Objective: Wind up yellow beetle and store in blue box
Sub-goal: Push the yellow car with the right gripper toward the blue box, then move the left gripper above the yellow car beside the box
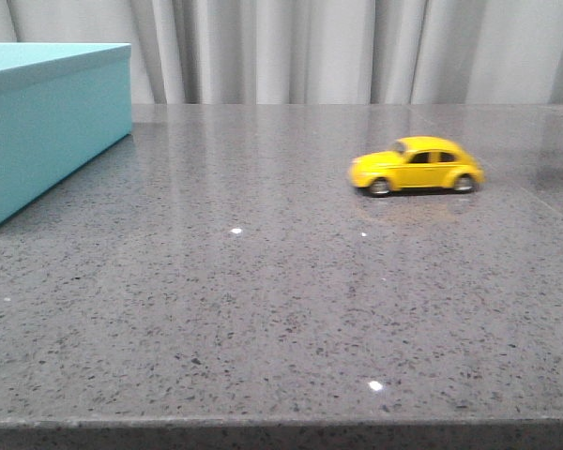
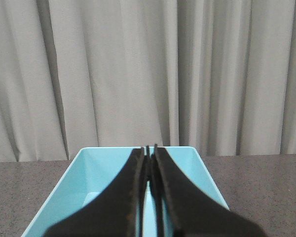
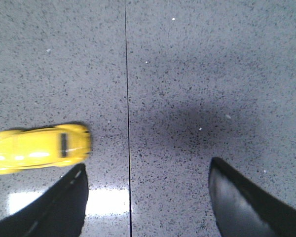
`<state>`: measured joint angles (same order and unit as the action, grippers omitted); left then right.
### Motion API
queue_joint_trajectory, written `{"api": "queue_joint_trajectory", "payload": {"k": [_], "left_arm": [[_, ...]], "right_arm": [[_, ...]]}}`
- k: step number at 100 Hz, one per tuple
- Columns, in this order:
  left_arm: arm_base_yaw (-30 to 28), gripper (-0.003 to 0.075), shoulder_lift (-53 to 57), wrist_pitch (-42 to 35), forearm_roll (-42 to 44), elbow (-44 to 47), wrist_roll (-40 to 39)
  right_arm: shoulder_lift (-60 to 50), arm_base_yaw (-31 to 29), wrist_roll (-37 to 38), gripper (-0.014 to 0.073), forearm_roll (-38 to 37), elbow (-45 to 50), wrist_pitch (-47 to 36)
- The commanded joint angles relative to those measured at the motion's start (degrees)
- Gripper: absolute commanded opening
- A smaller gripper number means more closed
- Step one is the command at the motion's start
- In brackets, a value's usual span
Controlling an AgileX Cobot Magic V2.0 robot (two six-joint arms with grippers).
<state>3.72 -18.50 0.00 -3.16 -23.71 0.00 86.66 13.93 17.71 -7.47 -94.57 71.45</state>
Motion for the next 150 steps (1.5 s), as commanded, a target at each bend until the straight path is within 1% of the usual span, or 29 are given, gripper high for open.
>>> {"api": "queue_joint_trajectory", "payload": {"k": [1, 14, 27, 46, 60, 75, 80, 83, 84, 85, 88, 90, 92, 95, 99, 100, 103, 106, 111, 116, 125, 136, 150], "left_arm": [[0.04, -0.0019, -0.89, -4.22, -0.40, -2.11, -0.31], [0.04, -0.0019, -0.89, -4.10, -0.40, -2.11, -0.31], [0.04, -0.0019, -0.89, -2.70, -0.40, -2.11, -0.31], [0.04, -0.0019, -2.53, 4.61, -0.40, -4.74, -0.31], [0.04, -0.0018, -6.65, 9.80, -0.94, -8.60, -0.31], [0.04, -0.0006, -12.52, 15.34, -2.02, -13.66, -0.31], [0.04, 0.0034, -15.13, 17.93, -2.02, -15.64, 0.00], [0.04, 0.0080, -16.52, 19.14, -2.02, -17.06, 0.00], [0.04, 0.0080, -16.87, 19.43, -2.02, -17.06, 0.00], [0.04, 0.0113, -17.54, 19.93, -2.13, -17.91, 0.00], [0.04, 0.0152, -18.91, 21.07, -2.28, -18.78, 0.00], [0.04, 0.0194, -19.60, 21.88, -2.43, -19.64, 0.91], [0.04, 0.0255, -21.00, 22.63, -3.05, -20.76, 2.15], [0.04, 0.0303, -22.34, 23.53, -3.67, -21.62, 3.18], [0.04, 0.0412, -24.40, 24.94, -4.97, -23.71, 5.77], [0.04, 0.0412, -24.76, 25.22, -5.18, -23.71, 6.12], [0.04, 0.0478, -26.18, 26.43, -5.96, -25.34, 7.33], [0.04, 0.0519, -27.59, 28.02, -6.67, -26.69, 8.19], [0.04, 0.0571, -30.19, 30.27, -8.10, -29.48, 9.91], [0.04, 0.0582, -32.24, 32.20, -9.16, -31.51, 11.62], [0.04, 0.0580, -36.45, 35.01, -11.36, -35.84, 16.59], [0.04, 0.0580, -41.77, 38.94, -15.55, -41.79, 25.70], [0.04, 0.0580, -47.74, 45.50, -18.70, -48.75, 34.13]], "right_arm": [[-3.80, 0.02, -1.24, 0.0517, -0.48, -1.73, -0.55], [-5.85, 0.02, -1.43, 0.0517, 0.71, -1.67, -0.98], [-9.19, 0.02, -2.20, 0.0517, 2.19, 0.60, -4.38], [-14.75, 0.02, -2.20, 0.0517, 2.27, 6.16, -8.89], [-19.31, 0.02, -2.20, 0.0517, 2.38, 10.92, -12.46], [-23.24, 0.02, -2.20, 0.0517, 2.43, 14.71, -13.54], [-24.14, 0.02, -2.20, 0.0517, 2.44, 15.57, -13.42], [-24.57, 0.02, -2.20, 0.0517, 2.44, 15.92, -13.31], [-24.77, 0.02, -2.20, 0.0517, 2.44, 15.99, -13.26], [-24.85, 0.02, -2.20, 0.0517, 2.44, 16.11, -13.25], [-25.06, 0.02, -2.20, 0.0517, 2.50, 16.29, -13.16], [-25.37, 0.02, -2.20, 0.0517, 2.56, 16.41, -13.11], [-25.59, 0.02, -2.20, 0.0517, 2.73, 16.52, -13.11], [-25.73, 0.02, -2.20, 0.0517, 2.95, 16.52, -12.98], [-26.04, 0.02, -2.20, 0.0517, 3.30, 16.52, -12.98], [-26.04, 0.02, -2.20, 0.0517, 3.30, 16.52, -12.98], [-26.29, 0.02, -2.20, 0.0517, 3.55, 16.52, -12.98], [-26.35, 0.02, -2.20, 0.0517, 3.78, 16.52, -12.98], [-26.56, 0.02, -2.20, 0.0517, 4.29, 16.52, -12.98], [-26.63, 0.02, -2.20, 0.0517, 4.60, 16.52, -12.98], [-26.63, 0.02, -2.20, 0.0517, 5.03, 16.52, -12.98], [-26.63, 0.02, -2.20, 0.0517, 5.16, 16.52, -12.98], [-26.63, 0.02, -2.20, 0.0517, 5.90, 16.52, -12.98]]}}
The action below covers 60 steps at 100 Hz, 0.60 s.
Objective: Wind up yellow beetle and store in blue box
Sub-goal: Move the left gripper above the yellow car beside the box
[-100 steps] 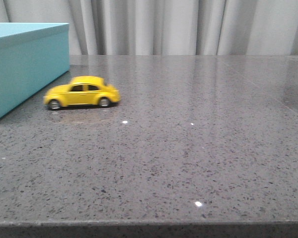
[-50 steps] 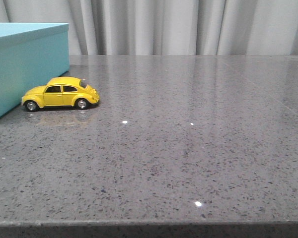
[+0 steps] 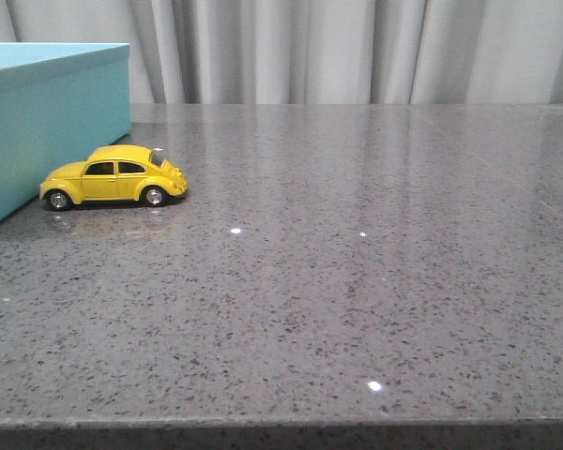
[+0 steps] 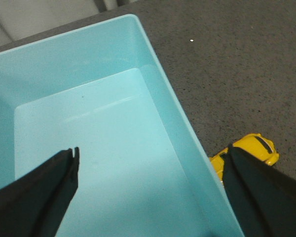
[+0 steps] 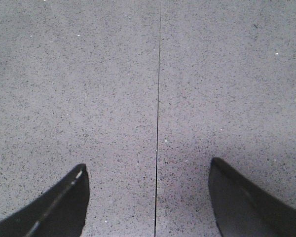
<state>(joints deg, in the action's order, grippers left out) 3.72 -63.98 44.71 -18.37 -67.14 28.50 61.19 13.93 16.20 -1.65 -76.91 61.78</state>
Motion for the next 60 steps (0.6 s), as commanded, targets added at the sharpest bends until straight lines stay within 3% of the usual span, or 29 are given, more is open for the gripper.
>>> {"api": "queue_joint_trajectory", "payload": {"k": [1, 25, 49, 60], "left_arm": [[0.04, 0.0580, -2.56, 1.53, -3.88, -5.68, 6.13], [1.37, 0.0576, -11.51, 9.53, -7.85, -15.03, 22.01], [9.70, 0.0576, -16.42, 8.33, -7.03, -16.69, 33.66], [13.76, 0.0576, -18.37, 5.85, -5.58, -16.69, 35.12]], "right_arm": [[-1.17, 0.02, -0.69, 0.0517, 0.23, -1.14, -3.31], [-1.17, 0.02, -0.69, 0.0517, 0.29, -1.14, -3.31], [-1.17, 0.02, -0.74, 0.0517, 0.28, -1.14, -3.31], [-1.17, 0.02, -0.74, 0.0517, 0.28, -1.14, -3.19]]}}
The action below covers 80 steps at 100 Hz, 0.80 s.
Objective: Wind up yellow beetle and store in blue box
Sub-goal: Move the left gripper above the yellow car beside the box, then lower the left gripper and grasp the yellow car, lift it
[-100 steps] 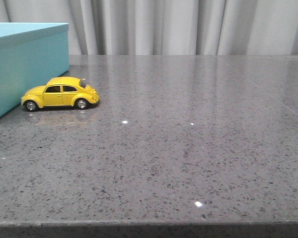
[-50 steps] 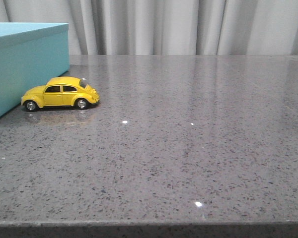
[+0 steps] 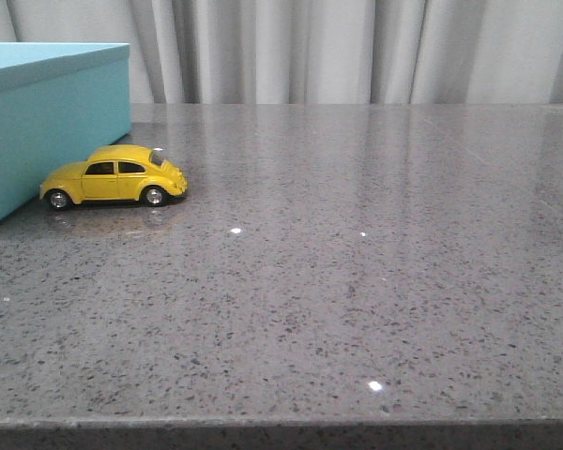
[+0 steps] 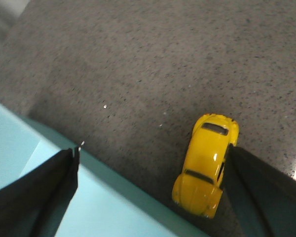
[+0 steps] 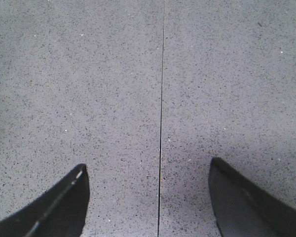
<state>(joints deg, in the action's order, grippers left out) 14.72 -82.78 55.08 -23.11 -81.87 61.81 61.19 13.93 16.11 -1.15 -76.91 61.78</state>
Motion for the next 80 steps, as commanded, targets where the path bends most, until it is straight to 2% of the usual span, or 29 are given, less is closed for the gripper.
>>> {"api": "queue_joint_trajectory", "payload": {"k": [1, 22, 80], "left_arm": [[2.96, 0.0576, 0.31, -4.63, -0.84, -1.96, 1.93], [6.69, 0.0575, -3.62, -4.77, 1.61, -1.96, 2.34], [6.74, 0.0566, -13.24, -0.23, 1.78, -1.96, 2.23]], "right_arm": [[-1.17, 0.02, -0.65, 0.0517, -0.22, -1.14, -3.19], [-1.17, 0.02, -0.65, 0.0517, -0.22, -1.14, -2.82], [-1.17, 0.02, -0.72, 0.0517, -0.22, -1.14, -2.81]]}}
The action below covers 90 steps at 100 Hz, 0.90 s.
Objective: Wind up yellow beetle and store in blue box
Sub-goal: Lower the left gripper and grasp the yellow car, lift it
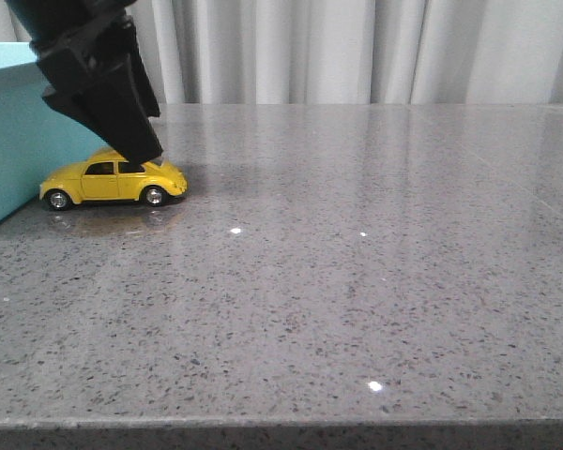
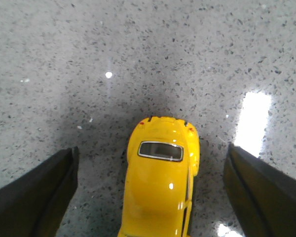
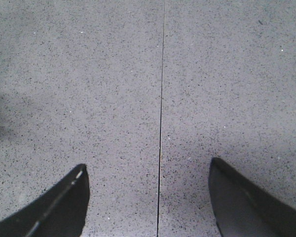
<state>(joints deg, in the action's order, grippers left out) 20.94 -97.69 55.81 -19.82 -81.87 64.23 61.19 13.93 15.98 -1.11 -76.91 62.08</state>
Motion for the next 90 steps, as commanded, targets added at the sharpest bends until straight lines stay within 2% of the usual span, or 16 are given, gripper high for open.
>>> {"api": "queue_joint_trajectory", "payload": {"k": [1, 64, 74, 90], "left_arm": [[0.53, 0.0566, 1.70, -0.96, -1.51, -1.96, -0.19], [0.53, 0.0563, -0.38, -0.29, -1.51, -1.96, -0.52], [0.53, 0.0516, -0.38, -0.29, -1.51, -1.96, -0.52], [0.53, 0.0387, -0.38, -0.01, -1.51, -1.96, -0.52]], "right_arm": [[-1.17, 0.02, -0.58, 0.0517, -0.27, -1.14, -3.10], [-1.17, 0.02, -0.58, 0.0517, -0.27, -1.14, -3.21], [-1.17, 0.02, -0.58, 0.0517, -0.27, -1.14, -3.21], [-1.17, 0.02, -0.58, 0.0517, -0.27, -1.14, -3.21]]}}
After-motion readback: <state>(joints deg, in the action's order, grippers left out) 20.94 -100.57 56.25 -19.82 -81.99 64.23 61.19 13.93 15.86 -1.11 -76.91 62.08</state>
